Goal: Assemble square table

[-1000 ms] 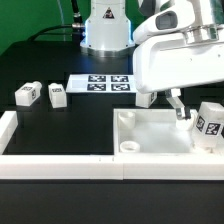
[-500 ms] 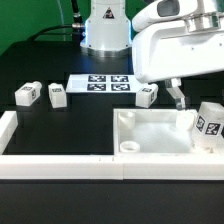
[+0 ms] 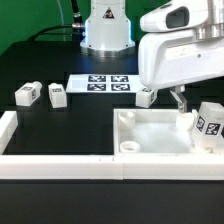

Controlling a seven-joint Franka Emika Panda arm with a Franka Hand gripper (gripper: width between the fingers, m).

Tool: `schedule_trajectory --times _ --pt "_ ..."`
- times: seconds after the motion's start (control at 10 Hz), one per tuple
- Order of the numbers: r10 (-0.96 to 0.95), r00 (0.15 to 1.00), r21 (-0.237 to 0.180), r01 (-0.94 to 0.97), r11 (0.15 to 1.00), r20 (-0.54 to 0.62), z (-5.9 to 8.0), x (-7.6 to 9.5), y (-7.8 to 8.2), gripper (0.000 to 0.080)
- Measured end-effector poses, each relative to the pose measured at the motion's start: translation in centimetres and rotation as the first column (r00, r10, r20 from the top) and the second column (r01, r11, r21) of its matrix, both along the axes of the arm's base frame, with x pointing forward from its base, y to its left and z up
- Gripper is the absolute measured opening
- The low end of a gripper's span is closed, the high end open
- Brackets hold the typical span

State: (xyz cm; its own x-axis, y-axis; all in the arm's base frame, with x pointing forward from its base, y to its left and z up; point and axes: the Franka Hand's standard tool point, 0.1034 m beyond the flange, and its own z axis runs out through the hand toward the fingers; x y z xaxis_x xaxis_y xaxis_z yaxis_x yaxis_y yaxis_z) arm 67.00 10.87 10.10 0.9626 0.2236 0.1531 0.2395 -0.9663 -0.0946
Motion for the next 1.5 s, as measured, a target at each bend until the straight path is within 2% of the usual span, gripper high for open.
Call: schedule_trajectory --times 0.1,0.4,0.8,1.1,1.3,1.5 --pt "0.008 0.998 -0.004 -0.008 1.000 -0.061 -0.06 -0.33 0.14 0.0649" --pt "0.009 0.998 -0.003 -0.009 1.000 -0.059 -0.07 -0.15 0.16 0.0649" --pt "-0.107 0.991 -0.003 0.107 0.994 -0.080 -0.67 -0.11 0.03 0.0649" --pt "-0.099 0.993 -0.003 0.099 0.995 -0.070 -0.26 0.60 -0.30 0.0649" --pt "-0.096 0.993 -0.003 0.096 0.995 -0.073 -0.68 0.46 -0.12 0.0621" --pt "-0.091 0.993 -0.003 0.091 0.996 -0.072 -0.77 0.41 -0.16 0.0292"
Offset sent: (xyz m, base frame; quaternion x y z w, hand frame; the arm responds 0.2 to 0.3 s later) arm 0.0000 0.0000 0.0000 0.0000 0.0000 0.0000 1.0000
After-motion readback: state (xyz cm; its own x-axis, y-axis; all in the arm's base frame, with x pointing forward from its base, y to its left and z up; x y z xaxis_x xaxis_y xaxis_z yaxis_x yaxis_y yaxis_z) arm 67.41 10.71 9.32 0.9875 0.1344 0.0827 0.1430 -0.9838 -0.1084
